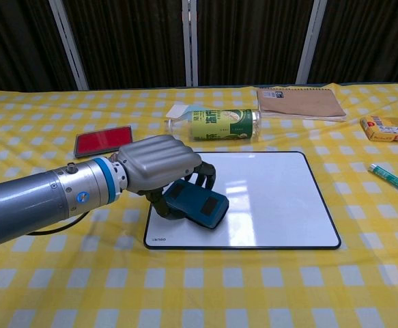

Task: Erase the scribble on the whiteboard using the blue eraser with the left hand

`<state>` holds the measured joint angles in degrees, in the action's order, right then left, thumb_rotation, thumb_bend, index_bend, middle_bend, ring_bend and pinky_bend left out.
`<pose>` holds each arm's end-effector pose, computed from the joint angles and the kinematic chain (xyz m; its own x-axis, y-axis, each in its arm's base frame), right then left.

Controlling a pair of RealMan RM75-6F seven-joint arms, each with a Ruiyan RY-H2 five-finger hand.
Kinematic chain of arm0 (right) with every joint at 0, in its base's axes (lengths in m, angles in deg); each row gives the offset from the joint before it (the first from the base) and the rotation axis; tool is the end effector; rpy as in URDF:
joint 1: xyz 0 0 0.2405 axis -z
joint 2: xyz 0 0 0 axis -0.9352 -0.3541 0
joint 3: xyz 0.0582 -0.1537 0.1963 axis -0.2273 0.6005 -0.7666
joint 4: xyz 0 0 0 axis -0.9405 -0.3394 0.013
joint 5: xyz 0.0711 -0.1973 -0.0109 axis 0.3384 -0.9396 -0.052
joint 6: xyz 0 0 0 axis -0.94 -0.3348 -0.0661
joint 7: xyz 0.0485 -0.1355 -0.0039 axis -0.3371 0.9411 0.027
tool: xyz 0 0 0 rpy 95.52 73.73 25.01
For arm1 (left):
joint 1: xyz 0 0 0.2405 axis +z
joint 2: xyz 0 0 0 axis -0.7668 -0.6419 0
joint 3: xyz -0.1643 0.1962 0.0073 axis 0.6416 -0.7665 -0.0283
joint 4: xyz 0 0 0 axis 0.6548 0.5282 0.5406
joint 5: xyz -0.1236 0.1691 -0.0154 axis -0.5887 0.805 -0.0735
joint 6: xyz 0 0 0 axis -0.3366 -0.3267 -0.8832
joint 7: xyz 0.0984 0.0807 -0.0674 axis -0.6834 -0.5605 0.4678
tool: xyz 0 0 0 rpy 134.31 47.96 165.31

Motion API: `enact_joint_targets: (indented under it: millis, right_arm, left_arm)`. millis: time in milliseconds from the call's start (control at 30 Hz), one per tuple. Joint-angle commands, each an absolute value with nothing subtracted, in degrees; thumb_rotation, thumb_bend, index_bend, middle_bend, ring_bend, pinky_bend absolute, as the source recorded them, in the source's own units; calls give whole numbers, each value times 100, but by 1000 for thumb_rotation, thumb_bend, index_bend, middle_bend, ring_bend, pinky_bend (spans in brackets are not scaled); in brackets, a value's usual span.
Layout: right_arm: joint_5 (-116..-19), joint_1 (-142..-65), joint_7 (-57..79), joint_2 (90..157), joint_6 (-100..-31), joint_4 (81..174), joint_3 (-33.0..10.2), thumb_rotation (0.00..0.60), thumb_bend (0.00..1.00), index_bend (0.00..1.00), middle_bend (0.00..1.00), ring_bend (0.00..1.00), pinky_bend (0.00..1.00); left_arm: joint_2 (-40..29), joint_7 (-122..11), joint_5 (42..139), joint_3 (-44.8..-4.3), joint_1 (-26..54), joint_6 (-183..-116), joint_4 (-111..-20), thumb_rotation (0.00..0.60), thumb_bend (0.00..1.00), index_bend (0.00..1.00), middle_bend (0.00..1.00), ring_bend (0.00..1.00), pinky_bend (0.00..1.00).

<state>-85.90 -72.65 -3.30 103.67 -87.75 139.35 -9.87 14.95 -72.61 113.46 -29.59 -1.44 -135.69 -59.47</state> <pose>-0.3363 -0.1935 0.1961 0.2283 0.1412 0.9633 -0.9729 0.0710 0.2201 -0.0986 0.3252 -0.1069 0.6939 0.0951 0.7138 0.5213 -0.7502 -0.4068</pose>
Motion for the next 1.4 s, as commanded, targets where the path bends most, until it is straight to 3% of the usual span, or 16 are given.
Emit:
enact_joint_targets:
  millis: [33, 400, 967, 1400]
  right_arm:
    - [-8594, -7268, -324, 10371, -8778, 13940, -987, 600, 77, 101, 0, 0, 0]
    - [-8599, -7300, -311, 10403, -8739, 13949, -991, 600, 78, 101, 0, 0, 0]
    - [-8528, -7253, -605, 10309, -8746, 13918, -1036, 600, 78, 101, 0, 0, 0]
    - [-8560, -7237, -602, 10310, -8772, 13937, -1022, 600, 78, 101, 0, 0, 0]
  left_arm:
    - [1431, -7218, 11338, -2971, -108, -13581, -5902, 600, 509, 831, 589, 578, 535]
    - [1413, -7098, 11292, -2925, -77, -13582, -5793, 600, 509, 831, 589, 577, 535]
    - [2069, -7409, 11182, -2672, -446, -13310, -5629, 600, 509, 831, 589, 578, 534]
    - [1798, -7259, 11102, -2741, -258, -13414, -5238, 600, 508, 831, 589, 578, 534]
